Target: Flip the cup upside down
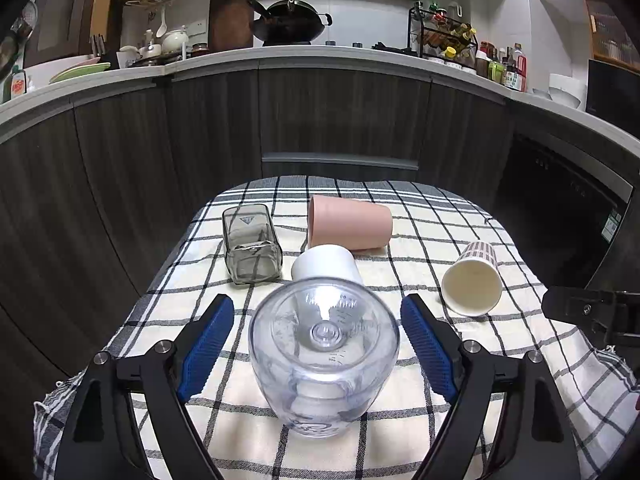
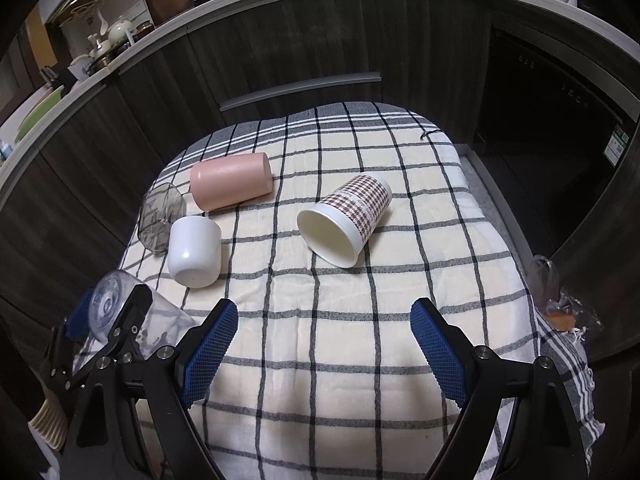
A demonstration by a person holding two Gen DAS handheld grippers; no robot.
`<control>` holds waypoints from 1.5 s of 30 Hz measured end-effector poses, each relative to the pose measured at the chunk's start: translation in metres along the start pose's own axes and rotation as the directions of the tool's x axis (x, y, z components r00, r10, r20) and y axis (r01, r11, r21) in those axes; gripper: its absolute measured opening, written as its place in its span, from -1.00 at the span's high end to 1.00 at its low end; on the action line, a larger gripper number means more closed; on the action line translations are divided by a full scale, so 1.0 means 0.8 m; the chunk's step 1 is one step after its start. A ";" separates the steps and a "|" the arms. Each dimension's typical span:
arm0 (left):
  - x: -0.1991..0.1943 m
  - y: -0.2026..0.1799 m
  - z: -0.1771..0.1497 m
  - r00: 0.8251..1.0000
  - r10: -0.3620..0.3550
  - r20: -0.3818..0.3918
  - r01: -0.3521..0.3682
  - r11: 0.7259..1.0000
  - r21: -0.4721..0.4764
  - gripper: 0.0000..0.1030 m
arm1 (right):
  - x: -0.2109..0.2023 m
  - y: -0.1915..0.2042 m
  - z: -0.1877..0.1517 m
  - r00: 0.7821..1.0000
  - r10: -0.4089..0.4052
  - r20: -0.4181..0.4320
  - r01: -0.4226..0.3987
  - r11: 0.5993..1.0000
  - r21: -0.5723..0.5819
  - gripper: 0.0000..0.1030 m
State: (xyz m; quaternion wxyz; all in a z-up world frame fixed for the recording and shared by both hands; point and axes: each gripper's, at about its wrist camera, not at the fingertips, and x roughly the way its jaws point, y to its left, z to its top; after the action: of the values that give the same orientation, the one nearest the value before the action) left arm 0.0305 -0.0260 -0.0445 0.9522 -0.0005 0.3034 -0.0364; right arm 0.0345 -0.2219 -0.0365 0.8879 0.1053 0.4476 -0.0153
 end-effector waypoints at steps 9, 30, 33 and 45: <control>-0.044 0.008 0.013 1.000 0.012 0.014 -0.011 1.000 -0.015 -0.86 | -0.030 0.006 0.003 0.995 -0.006 0.102 0.008 1.000 -0.018 -0.71; -0.121 0.027 0.022 0.998 0.047 -0.049 -0.050 0.997 -0.062 -1.00 | -0.135 0.053 -0.031 0.898 -0.020 0.439 0.076 0.991 -0.111 -0.86; -0.124 0.030 0.018 0.998 0.050 -0.048 -0.054 0.996 -0.074 -1.00 | -0.144 0.056 -0.036 0.884 -0.023 0.466 0.089 0.989 -0.120 -0.89; -0.123 0.026 0.008 0.997 0.052 -0.065 -0.057 0.996 -0.072 -1.00 | -0.142 0.045 -0.048 0.888 -0.047 0.458 0.104 0.990 -0.100 -0.89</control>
State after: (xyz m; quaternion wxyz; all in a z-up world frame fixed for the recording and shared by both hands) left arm -0.0443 0.0012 0.0174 0.9421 -0.0263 0.3343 0.0008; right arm -0.0598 -0.1863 0.0384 0.9713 0.0271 0.2318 -0.0469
